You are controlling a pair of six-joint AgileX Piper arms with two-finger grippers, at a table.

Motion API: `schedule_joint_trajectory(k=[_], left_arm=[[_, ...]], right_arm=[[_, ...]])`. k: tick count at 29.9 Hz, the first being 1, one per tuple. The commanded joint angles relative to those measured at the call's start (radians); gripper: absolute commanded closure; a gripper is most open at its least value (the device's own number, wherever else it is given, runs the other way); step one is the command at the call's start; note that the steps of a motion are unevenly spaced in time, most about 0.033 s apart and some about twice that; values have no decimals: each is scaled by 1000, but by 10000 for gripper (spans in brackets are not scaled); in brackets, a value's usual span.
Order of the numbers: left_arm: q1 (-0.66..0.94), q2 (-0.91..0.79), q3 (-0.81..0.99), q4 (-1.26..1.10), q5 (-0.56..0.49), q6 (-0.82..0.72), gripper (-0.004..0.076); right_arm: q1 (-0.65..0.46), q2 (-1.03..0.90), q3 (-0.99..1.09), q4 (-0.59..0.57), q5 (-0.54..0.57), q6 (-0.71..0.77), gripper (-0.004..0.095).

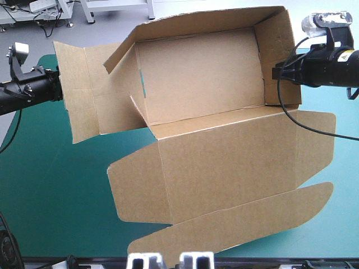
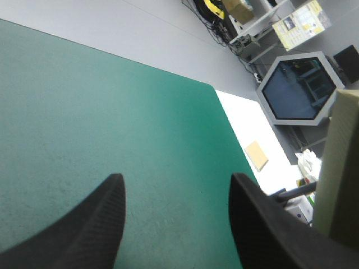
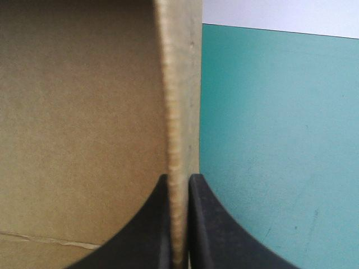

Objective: Fold the box

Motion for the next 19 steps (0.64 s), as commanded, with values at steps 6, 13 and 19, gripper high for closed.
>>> schedule_joint_trajectory(k=[6,13,19], left_arm=[[-69,-52,-30,-94,68,18,322],[-69,-93,-30,-99,68,18,323],[-86,-119,-30,-107,68,18,325]], right_arm=[[-9,10,-26,65,-92,13,921],[-9,40,-26,65,-92,10,921],[-9,53,-26,65,-98,0,920]])
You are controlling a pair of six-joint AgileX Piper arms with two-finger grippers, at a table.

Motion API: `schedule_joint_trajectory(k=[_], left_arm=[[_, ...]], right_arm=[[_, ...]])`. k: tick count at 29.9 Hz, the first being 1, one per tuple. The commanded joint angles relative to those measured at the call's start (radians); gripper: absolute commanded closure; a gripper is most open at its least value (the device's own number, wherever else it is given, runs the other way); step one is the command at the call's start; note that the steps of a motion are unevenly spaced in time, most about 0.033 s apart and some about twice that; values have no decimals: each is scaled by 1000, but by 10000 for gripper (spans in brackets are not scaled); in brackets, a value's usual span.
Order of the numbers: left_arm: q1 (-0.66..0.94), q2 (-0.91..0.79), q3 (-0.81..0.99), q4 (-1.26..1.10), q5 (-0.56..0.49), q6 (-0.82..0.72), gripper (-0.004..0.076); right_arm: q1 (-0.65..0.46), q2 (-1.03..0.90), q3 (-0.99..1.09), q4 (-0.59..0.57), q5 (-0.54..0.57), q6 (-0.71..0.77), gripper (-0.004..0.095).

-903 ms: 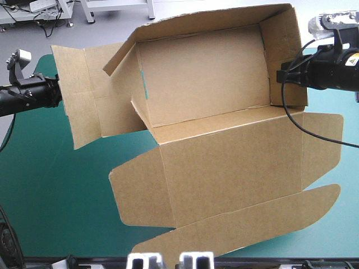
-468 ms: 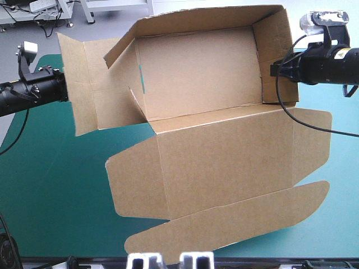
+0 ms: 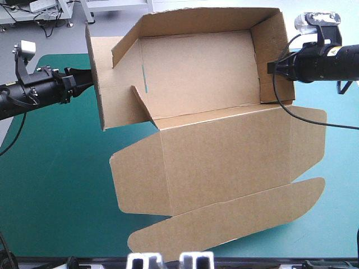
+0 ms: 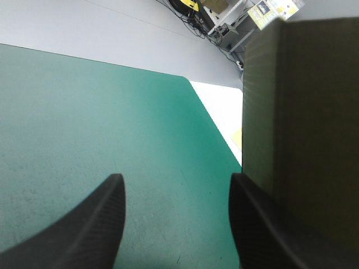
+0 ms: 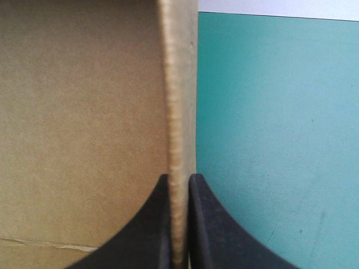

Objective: Fold the box

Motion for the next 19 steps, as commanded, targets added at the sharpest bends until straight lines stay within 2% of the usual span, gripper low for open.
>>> schedule_joint_trajectory(k=[1,10,19], left_arm=[[-32,-37,-30,-96,60,0,330],[-150,-37,-30,-127,58,19,507],[-150,-51,-30,-129,60,19,518]], right_arm=[[-9,-27,-26,52,-73,-2,920],[22,-20,-26,50,-88,-16,920],[26,-20,-24,1,-93,-13,921]])
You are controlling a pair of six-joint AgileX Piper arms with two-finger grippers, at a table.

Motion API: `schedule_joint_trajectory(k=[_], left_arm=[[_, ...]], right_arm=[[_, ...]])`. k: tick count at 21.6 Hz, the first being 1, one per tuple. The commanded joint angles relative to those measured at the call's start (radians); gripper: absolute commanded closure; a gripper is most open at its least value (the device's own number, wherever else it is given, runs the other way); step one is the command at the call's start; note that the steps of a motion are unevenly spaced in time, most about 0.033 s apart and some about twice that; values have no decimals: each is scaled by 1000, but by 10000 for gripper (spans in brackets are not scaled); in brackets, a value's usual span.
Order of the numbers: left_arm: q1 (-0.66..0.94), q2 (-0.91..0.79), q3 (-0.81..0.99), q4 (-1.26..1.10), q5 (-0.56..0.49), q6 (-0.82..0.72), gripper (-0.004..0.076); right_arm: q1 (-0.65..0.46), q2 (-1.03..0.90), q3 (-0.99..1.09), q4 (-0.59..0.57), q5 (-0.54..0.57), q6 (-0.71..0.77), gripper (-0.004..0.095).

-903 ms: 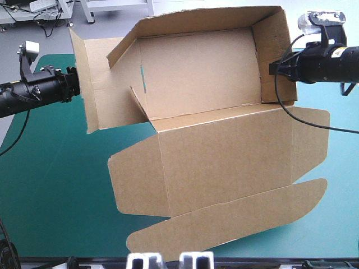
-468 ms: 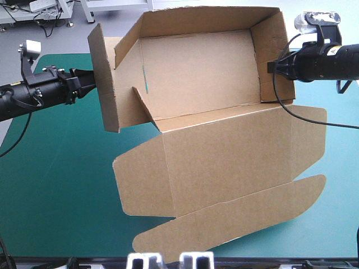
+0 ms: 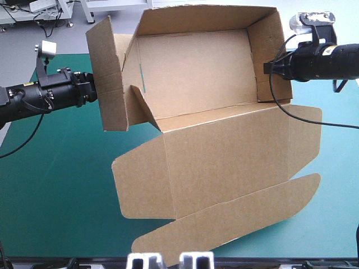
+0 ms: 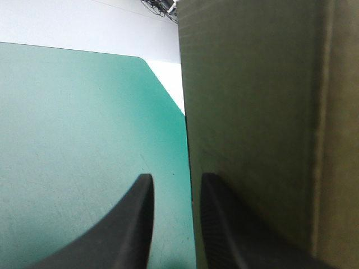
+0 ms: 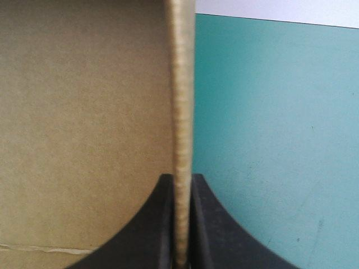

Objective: Fold the box

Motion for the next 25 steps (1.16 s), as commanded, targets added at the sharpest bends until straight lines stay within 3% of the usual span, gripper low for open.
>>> schedule_joint_trajectory(k=[1,6,9,18,25], left_arm=[[-9,-46,-30,-93,63,3,518],[-9,-67,-30,-101,63,42,493],[-9,-67,-30,-156,63,42,415],[-9,-65,-30,-91,52,39,410],[-9,-65,-30,-92,56,39,404]], right_arm=[[3,-31,-24,10,-73,5,921],[6,-31,-24,-13,-87,5,920],[6,-24,-24,-4,-97,5,921],[10,-15,-24,46,-98,-2,919],[181,-13,-24,-150,-197,121,903]])
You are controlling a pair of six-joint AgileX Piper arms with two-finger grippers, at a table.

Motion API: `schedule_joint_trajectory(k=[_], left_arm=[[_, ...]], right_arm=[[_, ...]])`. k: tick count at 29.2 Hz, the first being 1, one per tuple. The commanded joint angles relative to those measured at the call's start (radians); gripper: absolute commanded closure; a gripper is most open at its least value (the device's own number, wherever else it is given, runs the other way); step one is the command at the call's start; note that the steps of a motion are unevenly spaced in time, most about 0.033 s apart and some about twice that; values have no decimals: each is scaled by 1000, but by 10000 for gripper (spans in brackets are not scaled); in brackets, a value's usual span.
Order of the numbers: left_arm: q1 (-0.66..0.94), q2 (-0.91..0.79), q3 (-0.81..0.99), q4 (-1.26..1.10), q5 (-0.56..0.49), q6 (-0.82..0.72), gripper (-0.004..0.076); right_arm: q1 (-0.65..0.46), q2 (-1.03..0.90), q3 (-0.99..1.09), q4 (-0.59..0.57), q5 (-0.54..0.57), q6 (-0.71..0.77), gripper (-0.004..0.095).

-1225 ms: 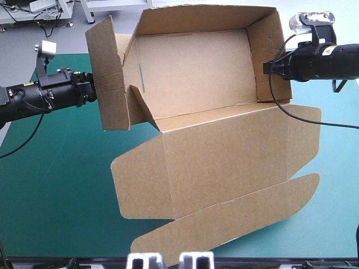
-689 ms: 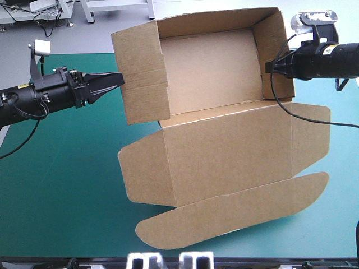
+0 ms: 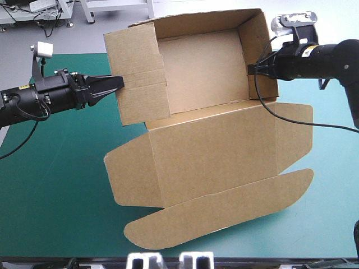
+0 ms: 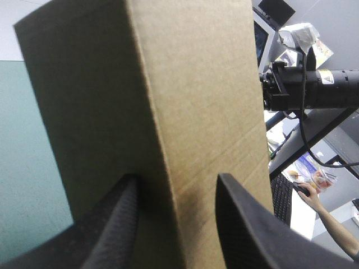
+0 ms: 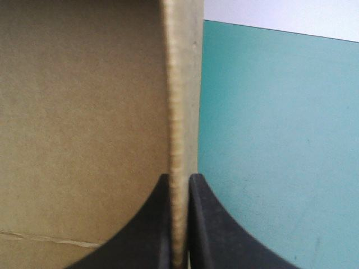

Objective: Fold the box

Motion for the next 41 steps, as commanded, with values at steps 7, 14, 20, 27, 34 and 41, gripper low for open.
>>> schedule_joint_trajectory(k=[7,14,20,27,34,41], left_arm=[[-4,-22,-30,32,41,-22,405],[-4,-22,-30,112,22,-55,405],[-4,-22,-30,268,-45,-110,405],[-4,-14,-30,382,-114,-186,409],[-4,28,-28,381,-117,-186,505],[-4,26,-28,325,-104,-193,733]], right_arm=[[142,-34,-26,-102,-133,153,903],[299,-30,-26,-278,-176,296,903],[381,-30,-26,-318,-193,365,903],[411,-30,-26,-302,-186,391,903],[455,-30,-26,-316,-175,403,903],[455,-28,-26,-413,-54,445,904]])
